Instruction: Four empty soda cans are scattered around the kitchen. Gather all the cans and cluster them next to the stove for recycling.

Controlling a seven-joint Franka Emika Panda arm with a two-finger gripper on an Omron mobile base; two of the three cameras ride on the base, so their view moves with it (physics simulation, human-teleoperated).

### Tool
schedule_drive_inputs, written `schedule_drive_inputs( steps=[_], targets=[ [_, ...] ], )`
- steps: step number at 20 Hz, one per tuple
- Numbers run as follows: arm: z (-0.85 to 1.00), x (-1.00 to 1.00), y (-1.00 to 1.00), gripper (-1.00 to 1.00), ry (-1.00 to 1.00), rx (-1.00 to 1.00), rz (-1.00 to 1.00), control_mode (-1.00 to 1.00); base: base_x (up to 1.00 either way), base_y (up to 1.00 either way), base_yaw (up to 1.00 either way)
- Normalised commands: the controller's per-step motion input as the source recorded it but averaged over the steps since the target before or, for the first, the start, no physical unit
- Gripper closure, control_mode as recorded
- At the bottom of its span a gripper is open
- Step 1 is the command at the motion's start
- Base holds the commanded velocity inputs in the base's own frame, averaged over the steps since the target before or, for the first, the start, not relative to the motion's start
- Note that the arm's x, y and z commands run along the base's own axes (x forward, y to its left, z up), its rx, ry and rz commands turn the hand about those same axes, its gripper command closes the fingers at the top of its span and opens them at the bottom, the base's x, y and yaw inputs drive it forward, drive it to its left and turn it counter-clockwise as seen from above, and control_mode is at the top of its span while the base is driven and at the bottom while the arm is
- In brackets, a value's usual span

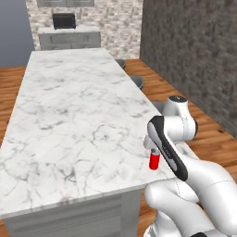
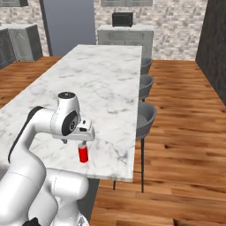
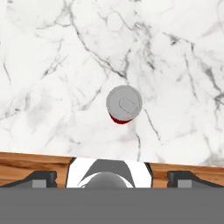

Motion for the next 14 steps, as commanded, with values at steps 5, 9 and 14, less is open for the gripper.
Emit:
schedule_drive_inputs(
  steps=[5,9,14],
  targets=[
    [0.00,0.00,0.00,-1.00,0.00,0.00,0.00,1.00,0.23,0.00,0.00],
    [0.00,0.00,0.00,-1.00,0.00,0.00,0.00,1.00,0.18,-0.01,0.00],
    [0.00,0.04,0.00,-1.00,0.00,0.00,0.00,-1.00,0.20,-0.01,0.00]
  ],
)
